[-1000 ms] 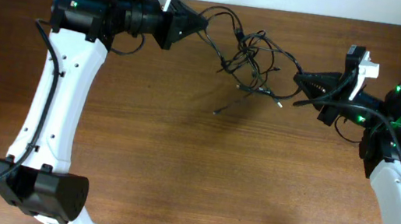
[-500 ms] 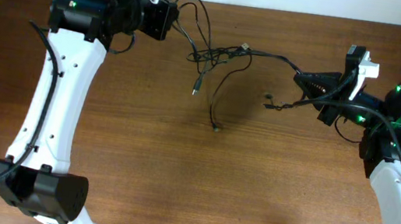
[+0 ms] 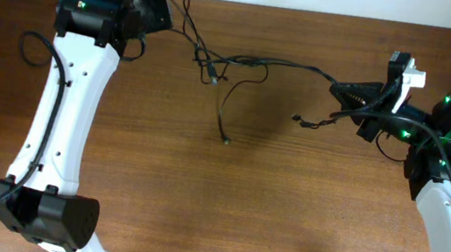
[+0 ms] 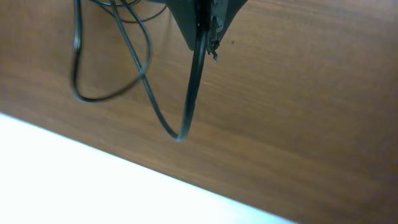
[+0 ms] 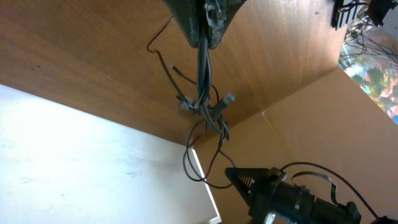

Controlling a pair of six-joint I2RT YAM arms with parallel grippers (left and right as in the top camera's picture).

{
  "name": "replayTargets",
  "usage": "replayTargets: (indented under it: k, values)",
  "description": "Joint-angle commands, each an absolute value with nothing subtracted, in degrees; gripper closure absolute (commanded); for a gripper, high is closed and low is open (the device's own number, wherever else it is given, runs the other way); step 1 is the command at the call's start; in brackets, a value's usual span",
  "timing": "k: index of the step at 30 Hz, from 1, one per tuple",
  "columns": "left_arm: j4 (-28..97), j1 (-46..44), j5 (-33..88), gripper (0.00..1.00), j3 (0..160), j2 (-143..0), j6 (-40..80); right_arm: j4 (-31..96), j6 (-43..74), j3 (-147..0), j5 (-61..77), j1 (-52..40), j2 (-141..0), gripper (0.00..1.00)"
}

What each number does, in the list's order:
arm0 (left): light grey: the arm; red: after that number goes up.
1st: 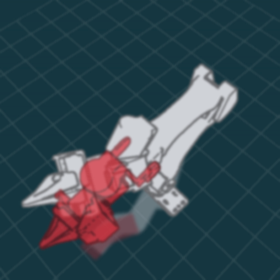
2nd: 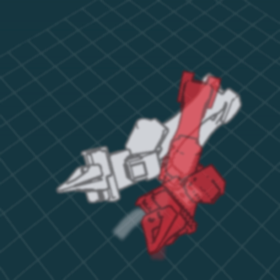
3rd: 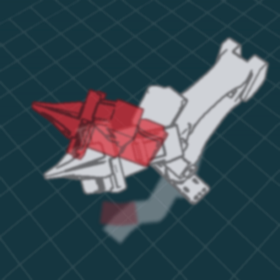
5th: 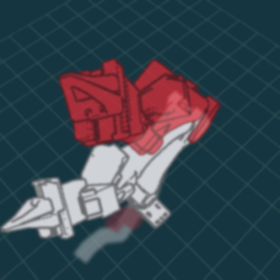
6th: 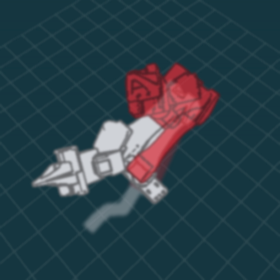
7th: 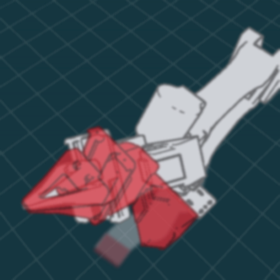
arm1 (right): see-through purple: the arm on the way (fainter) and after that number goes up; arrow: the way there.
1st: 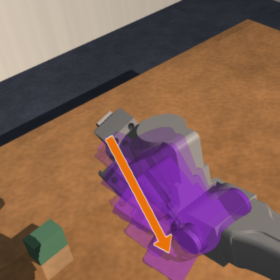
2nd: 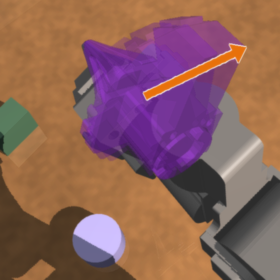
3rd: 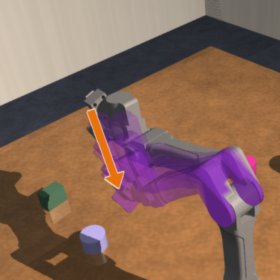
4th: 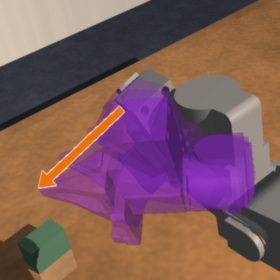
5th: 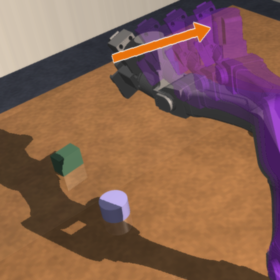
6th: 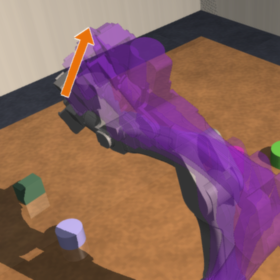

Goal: Untangle cables

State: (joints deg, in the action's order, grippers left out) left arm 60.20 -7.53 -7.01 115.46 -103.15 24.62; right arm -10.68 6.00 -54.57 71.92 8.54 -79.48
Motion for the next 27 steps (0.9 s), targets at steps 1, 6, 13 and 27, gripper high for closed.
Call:
replayTargets:
  k: [1, 6, 13, 27]
  values:
    - [61.10, -6.83, -15.33, 1.00, 116.40, -101.23, 30.85, -10.83, 5.98, -54.65, 72.88, 8.71, -79.88, 0.96]
    - [61.47, -6.81, -16.32, 1.00, 116.40, -101.23, 30.83, -10.83, 5.96, -54.65, 72.86, 8.71, -79.88, 0.96]
    - [61.67, -6.81, -16.34, 0.92, 116.38, -101.23, 30.76, -10.83, 5.96, -54.65, 72.86, 8.69, -79.88, 0.96]
    - [62.70, -5.06, -21.52, 1.00, 116.29, -101.25, 30.81, -10.81, 5.98, -54.65, 72.64, 8.71, -79.88, 0.96]
